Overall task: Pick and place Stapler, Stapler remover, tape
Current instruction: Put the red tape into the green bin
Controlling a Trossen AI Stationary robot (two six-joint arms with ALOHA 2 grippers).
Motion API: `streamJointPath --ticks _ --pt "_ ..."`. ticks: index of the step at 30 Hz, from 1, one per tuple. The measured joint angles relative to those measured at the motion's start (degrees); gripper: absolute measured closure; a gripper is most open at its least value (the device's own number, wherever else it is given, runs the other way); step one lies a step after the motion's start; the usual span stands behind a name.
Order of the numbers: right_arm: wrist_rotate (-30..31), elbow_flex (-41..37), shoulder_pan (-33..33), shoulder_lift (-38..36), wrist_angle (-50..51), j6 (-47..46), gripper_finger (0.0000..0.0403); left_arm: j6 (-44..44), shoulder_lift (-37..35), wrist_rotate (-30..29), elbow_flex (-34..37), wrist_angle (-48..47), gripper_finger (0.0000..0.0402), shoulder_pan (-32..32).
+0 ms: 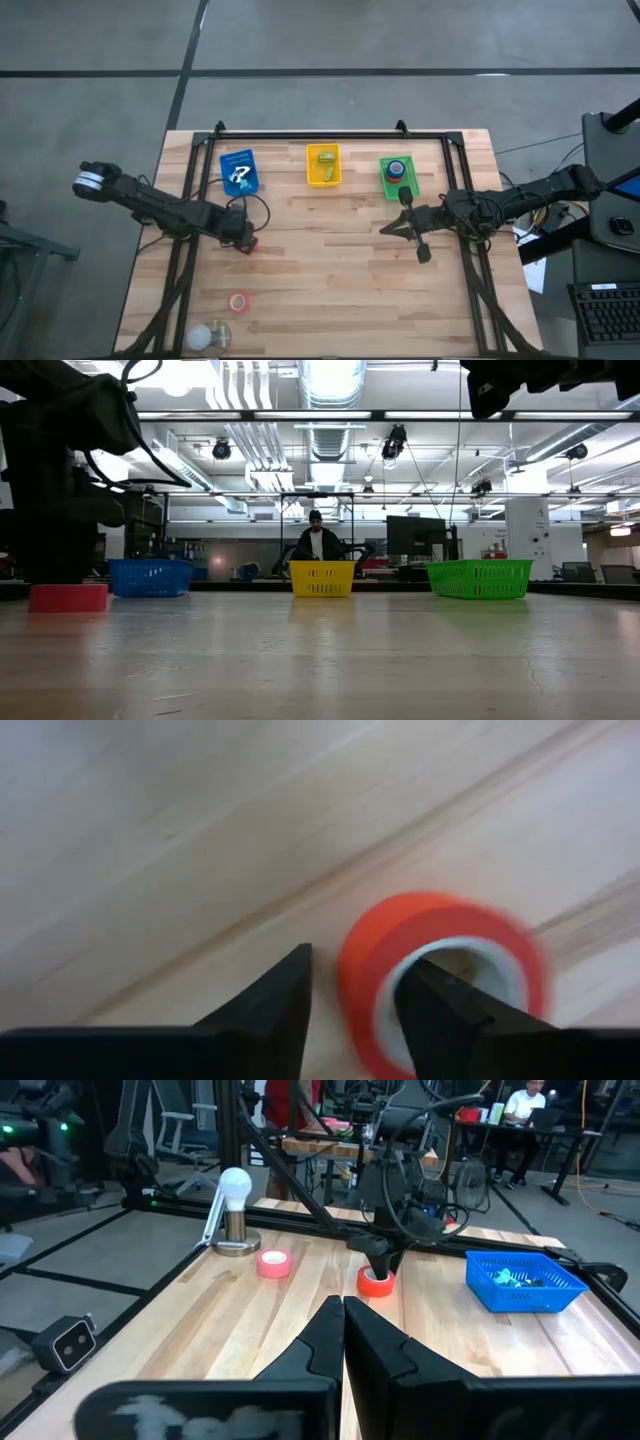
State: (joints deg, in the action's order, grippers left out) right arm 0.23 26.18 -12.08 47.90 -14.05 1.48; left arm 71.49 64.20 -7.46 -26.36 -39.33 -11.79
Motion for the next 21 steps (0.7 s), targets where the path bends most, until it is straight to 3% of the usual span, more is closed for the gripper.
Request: streamJointPath --ticks 12,21 --pt "0.0 0.0 0.0 0.0 -0.3 0.0 0.0394 -2.3 -0.3 -5.3 -2.1 4.0 0.0355 0.1" --pt "0.0 0.0 0.0 0.0 -1.1 0.0 0.0394 -8.0 -0.3 -9.6 -2.3 17.5 0.0334 0.3"
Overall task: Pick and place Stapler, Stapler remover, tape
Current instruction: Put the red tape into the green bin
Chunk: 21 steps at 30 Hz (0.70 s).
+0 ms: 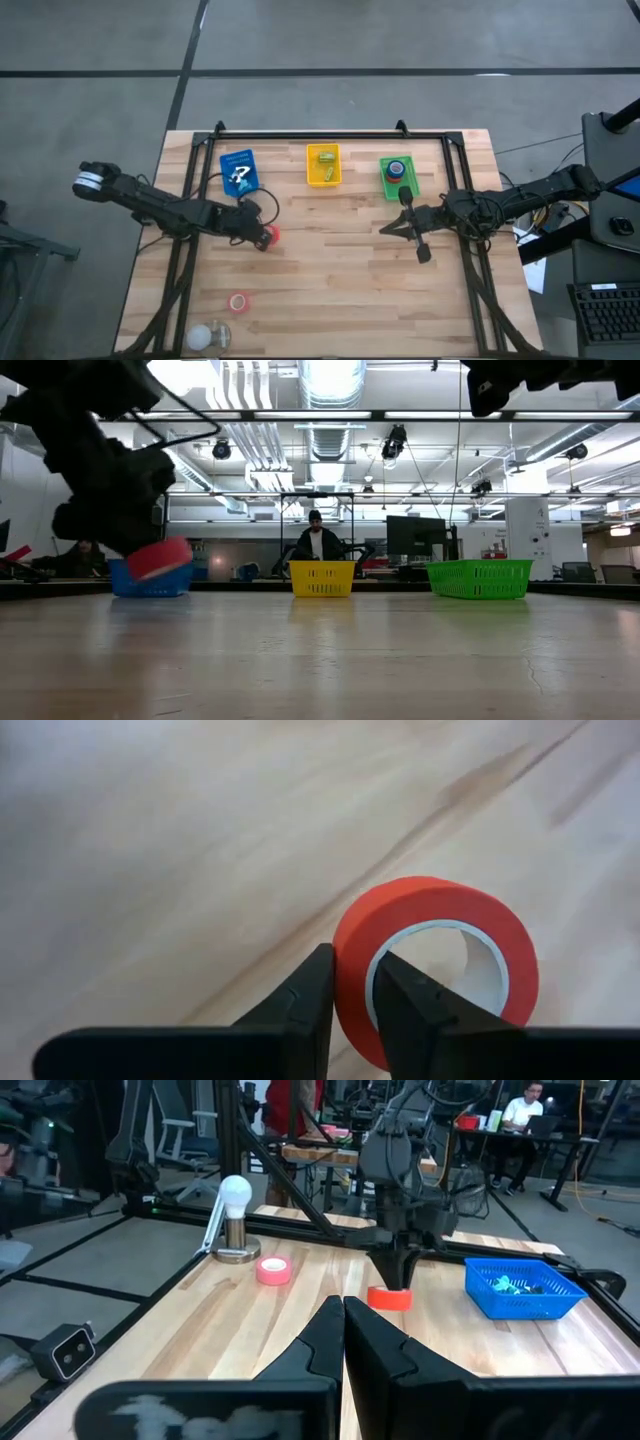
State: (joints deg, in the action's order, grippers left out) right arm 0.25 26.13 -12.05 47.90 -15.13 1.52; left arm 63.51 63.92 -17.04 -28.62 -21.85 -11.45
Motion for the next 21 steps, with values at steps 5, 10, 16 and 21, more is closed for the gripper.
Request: streamJointPath --ticks 5,10,16,21 --pt "0.0 0.0 0.0 0.0 -0.1 0.0 0.0394 -2.9 0.0 -2.1 0.0 9.7 0.0341 0.7" --pt "0.0 0.0 0.0 0.0 -0.1 0.0 0.0394 -6.7 0.0 -3.9 0.0 18.2 0.0350 2.5" --pt "0.0 -0.1 0.0 0.0 -0.2 0.0 0.0394 -9.3 0.6 -4.0 0.0 27.0 0.0346 6.1" --pt "0.2 -0.1 0.0 0.0 -0.3 0.6 0.0394 -12.5 2.9 -3.9 0.0 35.7 0.0349 7.8"
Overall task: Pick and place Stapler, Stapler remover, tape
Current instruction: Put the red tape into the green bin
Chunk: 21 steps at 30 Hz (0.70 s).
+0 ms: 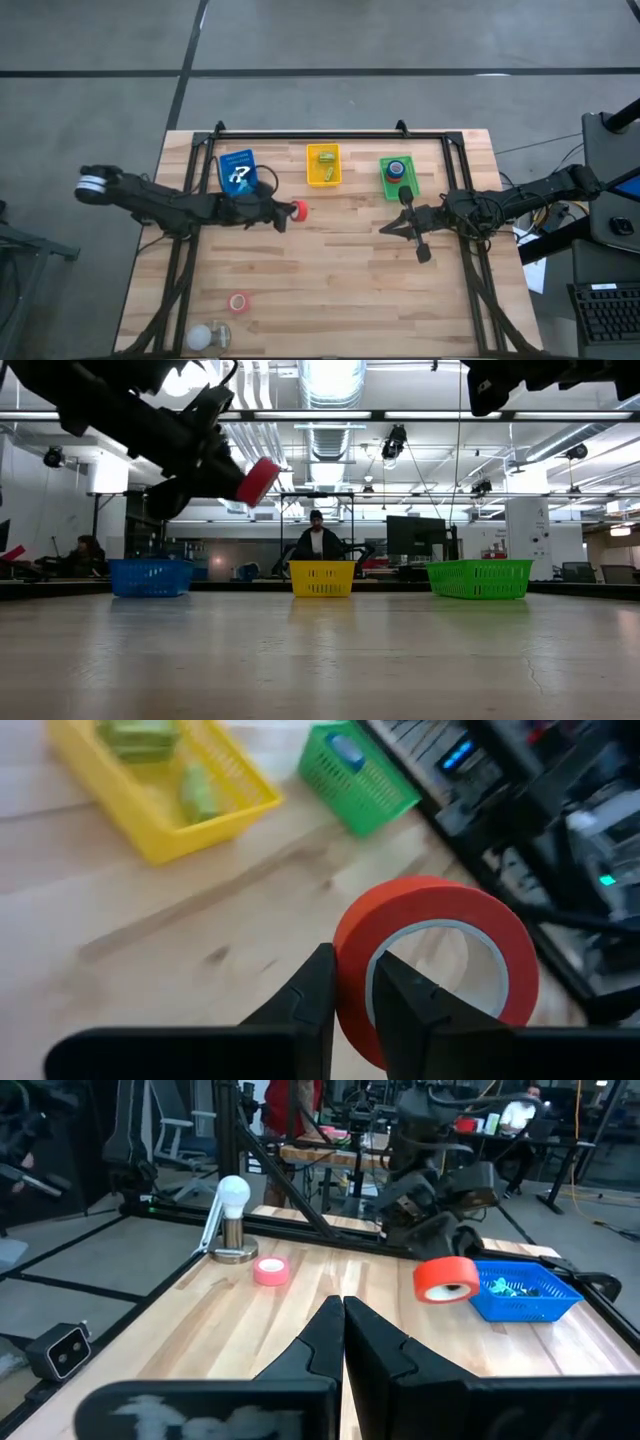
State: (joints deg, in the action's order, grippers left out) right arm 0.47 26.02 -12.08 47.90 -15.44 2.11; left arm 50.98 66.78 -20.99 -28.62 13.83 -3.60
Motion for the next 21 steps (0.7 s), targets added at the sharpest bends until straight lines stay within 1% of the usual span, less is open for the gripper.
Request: streamJointPath --ticks 3,7,9,14,18,21 --pt "1.3 0.0 0.0 0.0 0.0 0.0 0.0394 -1.5 2.3 0.4 0.0 4.5 0.0349 0.3" --pt "1.3 0.0 0.0 0.0 0.0 -0.6 0.0394 -2.3 6.0 0.5 -2.5 4.9 0.0349 0.4" --pt "1.8 0.0 0.0 0.0 0.0 -2.4 0.0394 -3.5 8.2 0.3 -4.3 5.1 0.0348 0.4" --pt "7.3 0.0 0.1 1.6 0.0 -10.1 0.0394 -9.9 14.2 0.1 -11.2 4.7 0.0348 0.4" --pt "7.6 0.0 1.1 4.7 -0.1 -18.4 0.0393 -18.7 17.9 -0.8 -18.8 -0.7 0.0348 0.6" --pt "7.9 0.1 1.8 7.7 -1.2 -21.9 0.0379 -24.1 20.2 -3.8 -24.8 -7.9 0.0347 0.6"
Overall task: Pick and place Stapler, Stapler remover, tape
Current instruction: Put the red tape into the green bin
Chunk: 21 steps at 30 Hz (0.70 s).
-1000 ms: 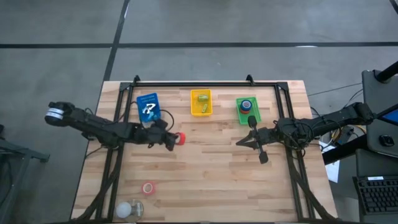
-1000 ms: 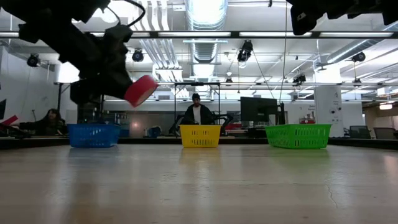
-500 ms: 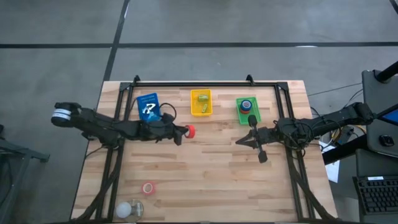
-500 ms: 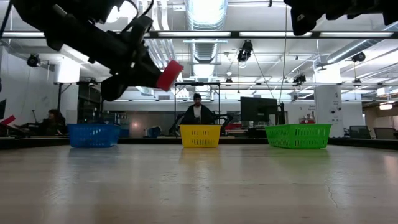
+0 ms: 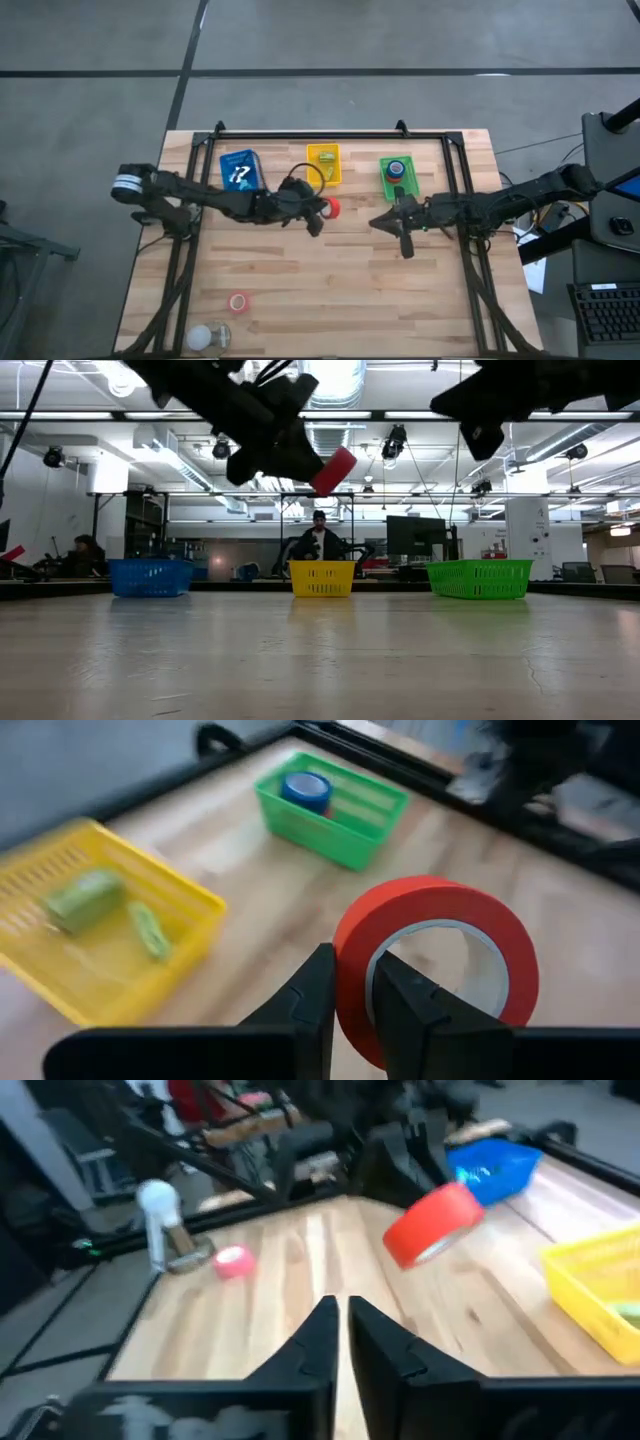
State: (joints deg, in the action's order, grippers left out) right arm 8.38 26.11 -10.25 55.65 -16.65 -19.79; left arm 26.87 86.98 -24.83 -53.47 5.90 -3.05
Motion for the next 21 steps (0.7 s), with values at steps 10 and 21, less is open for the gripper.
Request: streamJointPath --ticks 10,21 --pt "13.3 0.4 1.5 7.5 -5.6 -1.5 0.0233 -9.7 3.7 -19.9 -10.0 -11.4 0.0347 -4.0" --pt "10.0 3.5 4.3 15.7 -16.0 -1.8 0.0161 -17.0 3.7 -27.1 -11.1 -5.8 0.0346 -7.6"
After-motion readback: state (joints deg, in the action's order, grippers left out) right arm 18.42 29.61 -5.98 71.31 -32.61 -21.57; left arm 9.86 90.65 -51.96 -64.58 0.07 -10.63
